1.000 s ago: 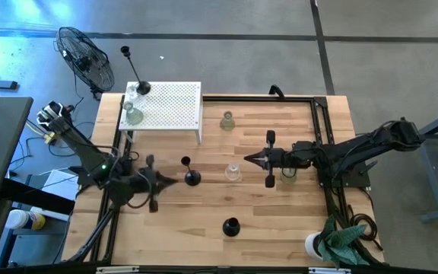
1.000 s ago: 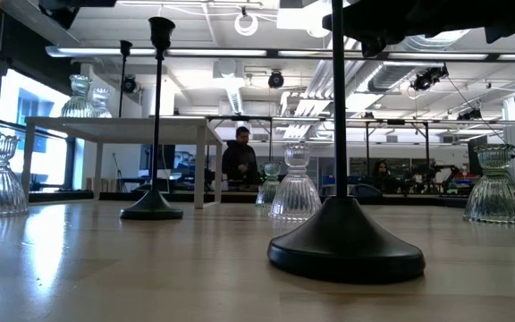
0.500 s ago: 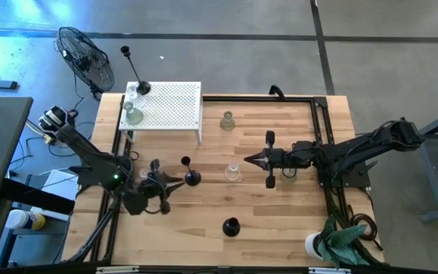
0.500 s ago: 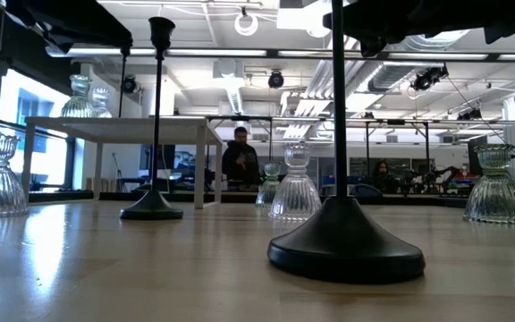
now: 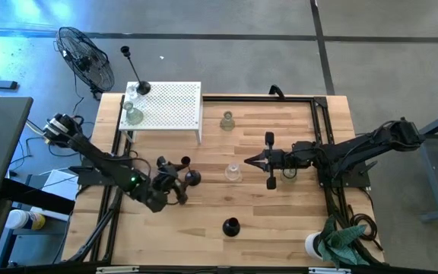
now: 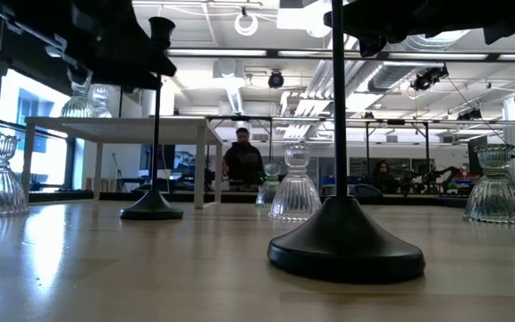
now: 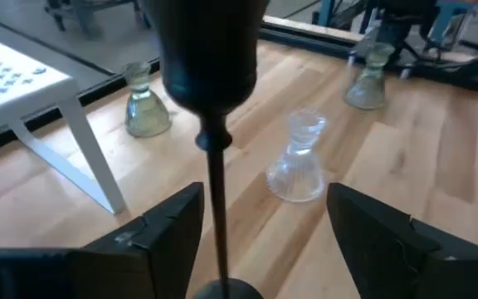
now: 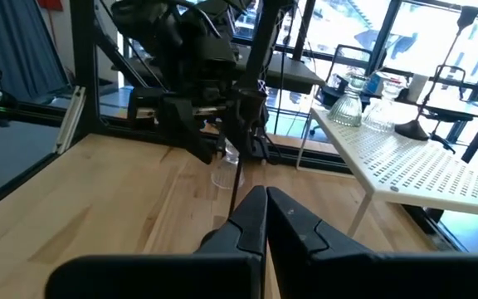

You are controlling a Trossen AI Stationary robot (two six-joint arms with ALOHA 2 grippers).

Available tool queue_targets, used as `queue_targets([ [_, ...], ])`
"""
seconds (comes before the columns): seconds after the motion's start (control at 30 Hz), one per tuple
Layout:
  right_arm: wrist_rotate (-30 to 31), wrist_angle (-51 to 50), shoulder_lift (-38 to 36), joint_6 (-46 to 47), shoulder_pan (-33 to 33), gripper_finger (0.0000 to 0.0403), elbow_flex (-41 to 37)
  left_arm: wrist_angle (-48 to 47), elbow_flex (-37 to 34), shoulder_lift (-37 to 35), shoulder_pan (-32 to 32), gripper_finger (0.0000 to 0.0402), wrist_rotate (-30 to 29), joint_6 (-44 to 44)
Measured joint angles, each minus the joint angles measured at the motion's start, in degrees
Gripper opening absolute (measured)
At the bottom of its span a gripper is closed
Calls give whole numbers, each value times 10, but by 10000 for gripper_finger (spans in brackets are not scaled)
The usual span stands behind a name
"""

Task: Pick & Place candle stick holders
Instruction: Put the top black candle holder on the shelf aligned with the black candle holder

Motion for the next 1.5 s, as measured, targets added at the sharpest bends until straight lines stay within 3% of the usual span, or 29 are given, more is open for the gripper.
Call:
queue_targets([
  [0.3,0,-5,0,0,0,2,0,3,-1,1,36,239,3,2],
  [0.77,0,-5,0,0,0,2,0,73,-1,1,35,42,-21,106],
  [0.9,0,-5,0,0,0,1,0,115,5,-5,35,9,-16,149],
  [1.2,0,-9,0,0,0,1,0,103,145,-52,35,7,4,329],
  [1.33,0,-9,0,0,0,1,0,10,232,-67,54,11,16,358],
  [1.5,0,-9,0,-2,0,2,0,-115,336,-66,153,9,130,343],
])
